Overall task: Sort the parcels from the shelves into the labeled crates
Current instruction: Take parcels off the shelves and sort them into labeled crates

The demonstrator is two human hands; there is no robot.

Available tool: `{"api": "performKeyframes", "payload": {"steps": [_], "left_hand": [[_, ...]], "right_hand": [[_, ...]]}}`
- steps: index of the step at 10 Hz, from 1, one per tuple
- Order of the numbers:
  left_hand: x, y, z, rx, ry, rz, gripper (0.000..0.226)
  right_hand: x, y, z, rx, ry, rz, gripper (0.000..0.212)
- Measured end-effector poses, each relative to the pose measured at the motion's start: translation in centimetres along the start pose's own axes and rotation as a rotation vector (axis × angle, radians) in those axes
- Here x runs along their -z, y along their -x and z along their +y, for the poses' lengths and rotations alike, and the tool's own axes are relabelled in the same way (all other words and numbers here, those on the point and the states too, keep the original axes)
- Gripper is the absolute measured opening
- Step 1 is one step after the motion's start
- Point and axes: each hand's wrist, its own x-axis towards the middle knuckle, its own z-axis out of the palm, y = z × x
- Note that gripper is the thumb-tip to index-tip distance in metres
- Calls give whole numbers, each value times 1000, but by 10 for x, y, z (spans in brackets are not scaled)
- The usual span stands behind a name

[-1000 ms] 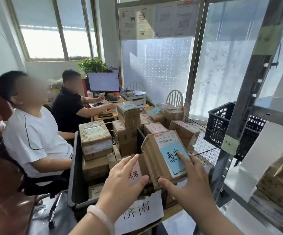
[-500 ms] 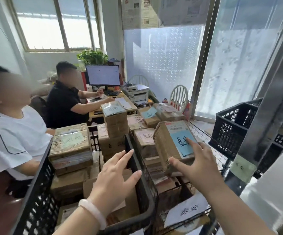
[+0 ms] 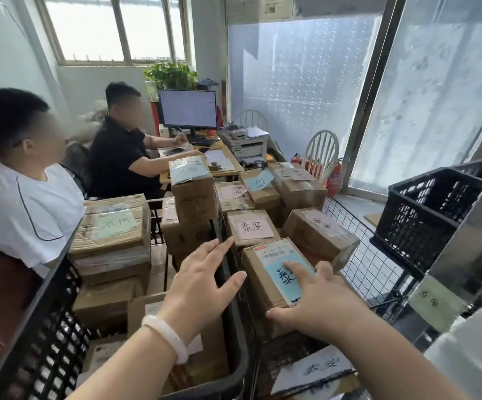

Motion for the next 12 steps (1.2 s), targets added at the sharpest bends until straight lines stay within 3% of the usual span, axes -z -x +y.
{"api": "performKeyframes", "payload": {"steps": [3, 5, 7, 9, 12], "left_hand": [[-2, -4, -4, 13, -23, -20, 69], [-5, -4, -5, 10, -13, -39, 69], [-4, -6, -6, -4, -3, -38, 69], [-4, -7, -1, -14, 12, -53, 68], [-6, -14, 0, -17, 23, -64, 69]], "right_hand": [[0, -10, -5, 18, 7, -11, 111], [-8, -11, 6, 59, -35, 4, 107], [29, -16, 31, 197, -105, -29, 102], [78, -21, 40, 332, 106, -160, 98], [91, -36, 26, 420, 279, -332, 99]]}}
